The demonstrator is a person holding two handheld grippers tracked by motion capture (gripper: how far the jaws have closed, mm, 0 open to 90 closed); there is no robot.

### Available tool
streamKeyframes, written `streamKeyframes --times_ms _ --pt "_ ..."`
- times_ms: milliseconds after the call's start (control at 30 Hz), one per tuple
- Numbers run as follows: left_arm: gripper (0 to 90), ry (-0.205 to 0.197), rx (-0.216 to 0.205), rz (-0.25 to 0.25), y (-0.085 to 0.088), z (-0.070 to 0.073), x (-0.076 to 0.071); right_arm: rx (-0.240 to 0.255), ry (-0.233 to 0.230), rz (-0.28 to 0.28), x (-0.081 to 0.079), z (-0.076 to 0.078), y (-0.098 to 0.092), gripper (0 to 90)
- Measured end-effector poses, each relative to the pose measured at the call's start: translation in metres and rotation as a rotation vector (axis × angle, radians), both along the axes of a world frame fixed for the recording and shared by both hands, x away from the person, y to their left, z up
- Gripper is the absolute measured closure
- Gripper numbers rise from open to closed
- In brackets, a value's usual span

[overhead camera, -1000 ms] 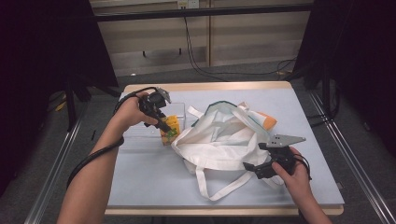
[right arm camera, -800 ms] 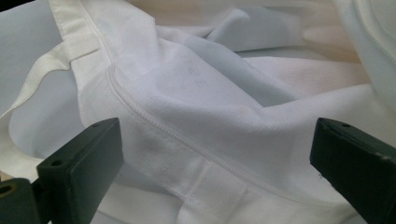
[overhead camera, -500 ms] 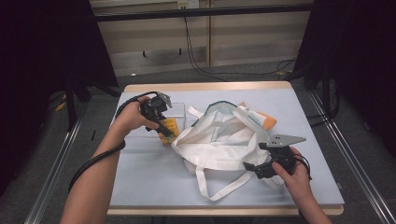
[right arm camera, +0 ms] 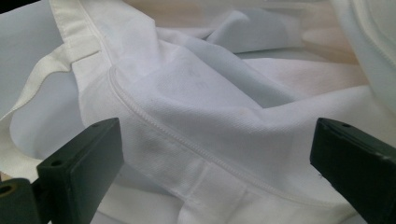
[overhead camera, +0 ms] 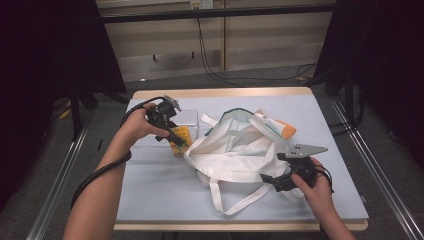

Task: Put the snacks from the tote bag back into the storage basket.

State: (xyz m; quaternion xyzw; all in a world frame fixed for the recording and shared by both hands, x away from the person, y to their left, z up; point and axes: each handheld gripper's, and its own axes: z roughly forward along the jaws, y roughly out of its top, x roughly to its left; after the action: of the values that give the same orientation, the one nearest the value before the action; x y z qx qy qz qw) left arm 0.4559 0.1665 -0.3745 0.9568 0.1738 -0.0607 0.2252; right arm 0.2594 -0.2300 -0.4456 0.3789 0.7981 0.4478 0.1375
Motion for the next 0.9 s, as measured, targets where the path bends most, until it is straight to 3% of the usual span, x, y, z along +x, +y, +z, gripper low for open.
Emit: streamKeyframes --times_ms 67,300,333,467,567,633,667,700,733,833,867,900 --pt "20.3 0.009 -0.013 0.030 0.003 0.002 -0.002 -0.004 0.001 0.001 -0.001 -0.001 0.000 2.5" --pt "17.3 -0.002 -0.021 0.052 0.014 0.013 -0.006 0.000 -0.006 -0.006 -0.002 0.002 -0.001 2.5" --pt "17.1 -0.003 -0.042 0.072 0.015 0.012 -0.008 -0.004 -0.006 -0.003 -0.002 0.002 -0.001 2.5" --pt "16.6 0.006 -0.050 0.093 0.021 0.011 -0.015 -0.002 -0.006 -0.005 -0.002 0.002 -0.002 2.5" --pt "16.3 -0.004 -0.039 0.052 0.026 0.012 -0.017 0.001 -0.010 -0.008 -0.002 0.003 -0.002 2.4" --pt "16.2 -0.007 -0.052 0.058 0.028 0.012 -0.020 0.002 -0.009 -0.005 -0.003 0.003 -0.002 2.5" --pt "15.9 -0.006 -0.066 0.077 0.028 0.011 -0.023 0.001 -0.009 -0.006 -0.003 0.003 -0.002 2.4" --pt "15.9 0.006 -0.107 0.128 0.027 0.009 -0.028 0.001 -0.007 -0.003 -0.003 0.003 -0.002 2.4" --pt "15.9 0.001 -0.112 0.137 0.028 0.008 -0.029 0.001 -0.005 -0.004 -0.003 0.003 -0.001 2.4" --pt "15.4 0.002 -0.105 0.134 0.032 0.008 -0.031 -0.002 -0.006 -0.005 -0.003 0.004 -0.001 2.4" --pt "15.2 -0.008 -0.071 0.087 0.036 0.009 -0.030 -0.003 -0.007 -0.003 -0.003 0.004 0.000 2.4" --pt "15.1 -0.005 -0.096 0.121 0.036 0.008 -0.033 -0.004 -0.007 -0.001 -0.003 0.004 0.000 2.4"
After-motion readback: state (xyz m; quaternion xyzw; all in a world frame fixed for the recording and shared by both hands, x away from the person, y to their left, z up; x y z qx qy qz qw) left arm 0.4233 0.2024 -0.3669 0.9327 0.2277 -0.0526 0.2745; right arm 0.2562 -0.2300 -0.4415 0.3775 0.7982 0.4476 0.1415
